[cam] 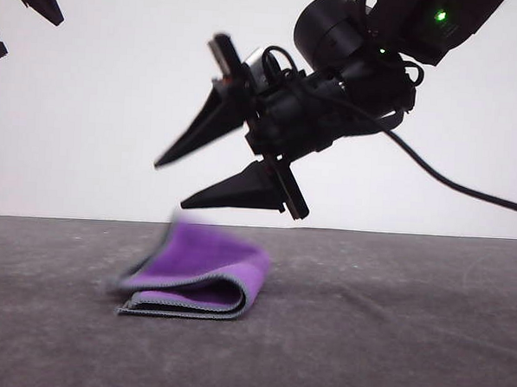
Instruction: Fold clothes
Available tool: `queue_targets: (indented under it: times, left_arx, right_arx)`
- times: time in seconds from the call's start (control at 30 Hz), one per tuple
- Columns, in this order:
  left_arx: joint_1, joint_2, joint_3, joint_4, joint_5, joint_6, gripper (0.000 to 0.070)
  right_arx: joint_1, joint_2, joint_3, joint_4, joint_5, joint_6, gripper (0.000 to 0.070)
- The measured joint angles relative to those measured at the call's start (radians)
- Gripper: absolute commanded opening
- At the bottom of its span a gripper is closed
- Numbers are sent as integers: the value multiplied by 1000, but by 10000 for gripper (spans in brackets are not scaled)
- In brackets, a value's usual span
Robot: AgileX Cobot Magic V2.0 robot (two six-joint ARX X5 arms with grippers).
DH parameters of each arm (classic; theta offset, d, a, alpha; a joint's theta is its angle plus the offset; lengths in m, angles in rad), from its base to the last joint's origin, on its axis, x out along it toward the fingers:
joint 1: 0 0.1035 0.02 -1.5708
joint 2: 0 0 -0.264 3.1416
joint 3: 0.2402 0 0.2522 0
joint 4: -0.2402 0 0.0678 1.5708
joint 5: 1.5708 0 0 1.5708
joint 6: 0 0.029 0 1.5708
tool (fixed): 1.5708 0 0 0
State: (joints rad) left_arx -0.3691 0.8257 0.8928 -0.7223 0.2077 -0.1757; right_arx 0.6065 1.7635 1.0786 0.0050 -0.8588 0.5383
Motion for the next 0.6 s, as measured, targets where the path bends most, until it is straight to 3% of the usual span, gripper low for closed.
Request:
queue_targets:
  times: [0.17,0.23,0.3,0.47,0.6]
  left_arx:
    - [0,0,0,0,0,0,393]
    - [0,0,0,0,0,0,393]
    - [0,0,0,0,0,0,393]
    - [0,0,0,0,0,0,393]
    - [0,0,0,0,0,0,393]
  right_arx:
    - [-31,-98,0,-65,-26,-1,325]
    - [-46,-150,0,-139,12,-36,325]
    - [-60,-204,0,-239,85,-97,324]
    - [-97,-364,-15,-500,369,-316,324]
    - [-142,-514,-137,-445,460,-407,324]
